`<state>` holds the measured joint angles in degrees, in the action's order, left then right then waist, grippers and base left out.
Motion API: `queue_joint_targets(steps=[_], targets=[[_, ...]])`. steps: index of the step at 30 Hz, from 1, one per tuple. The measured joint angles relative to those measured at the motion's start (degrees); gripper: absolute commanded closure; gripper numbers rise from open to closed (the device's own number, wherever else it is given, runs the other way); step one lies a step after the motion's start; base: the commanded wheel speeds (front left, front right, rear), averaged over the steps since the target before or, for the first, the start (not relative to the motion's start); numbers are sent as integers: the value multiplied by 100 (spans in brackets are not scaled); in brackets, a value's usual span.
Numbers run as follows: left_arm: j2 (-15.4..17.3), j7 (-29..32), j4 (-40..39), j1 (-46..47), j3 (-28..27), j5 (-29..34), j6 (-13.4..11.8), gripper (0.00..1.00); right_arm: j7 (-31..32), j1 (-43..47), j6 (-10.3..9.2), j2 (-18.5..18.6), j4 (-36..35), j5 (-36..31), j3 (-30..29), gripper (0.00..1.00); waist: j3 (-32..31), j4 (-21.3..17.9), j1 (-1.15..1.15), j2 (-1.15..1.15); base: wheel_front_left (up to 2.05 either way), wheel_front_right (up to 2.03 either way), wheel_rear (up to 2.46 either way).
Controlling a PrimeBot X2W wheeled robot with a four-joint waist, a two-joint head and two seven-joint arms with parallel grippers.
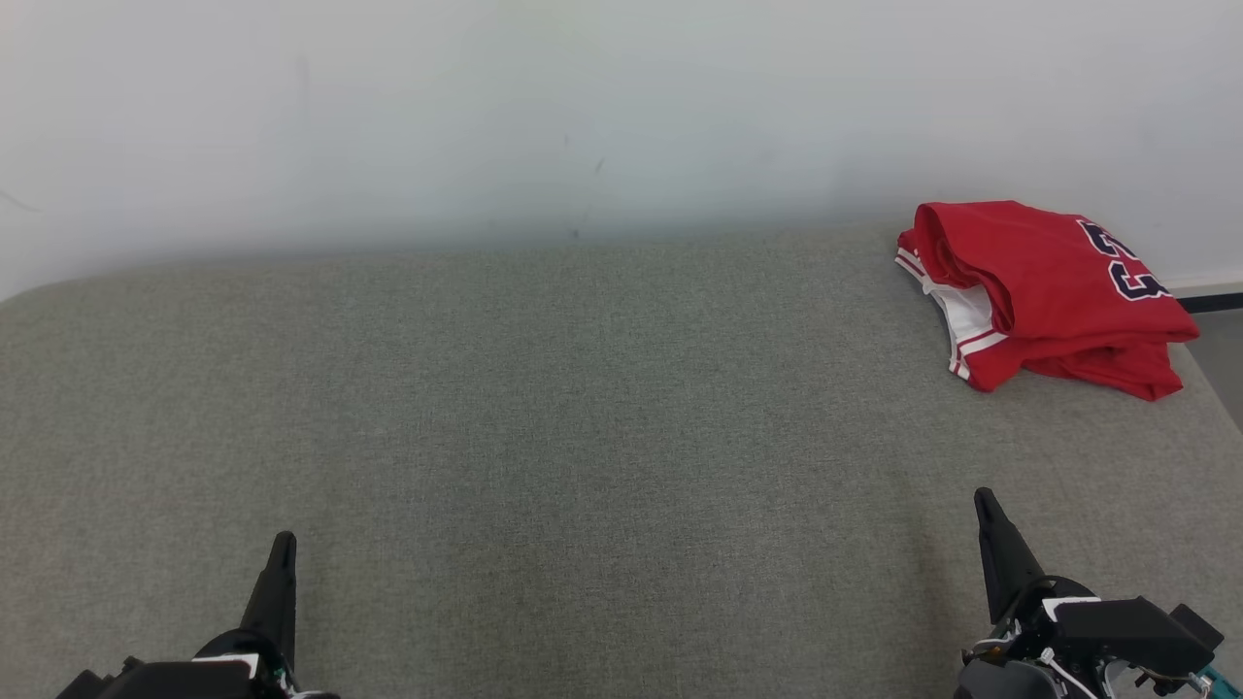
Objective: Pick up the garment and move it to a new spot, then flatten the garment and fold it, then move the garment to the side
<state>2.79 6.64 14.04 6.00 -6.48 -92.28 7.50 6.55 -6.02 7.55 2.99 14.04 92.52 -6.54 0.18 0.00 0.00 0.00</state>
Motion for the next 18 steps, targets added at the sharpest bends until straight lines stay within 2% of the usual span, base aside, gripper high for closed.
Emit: queue_joint_targets(steps=[18], targets=[[1, 0, 0, 0, 1, 1, 0, 100, 0, 0, 0, -1, 0, 0, -1, 100, 0, 0, 0, 0, 0, 0, 0]])
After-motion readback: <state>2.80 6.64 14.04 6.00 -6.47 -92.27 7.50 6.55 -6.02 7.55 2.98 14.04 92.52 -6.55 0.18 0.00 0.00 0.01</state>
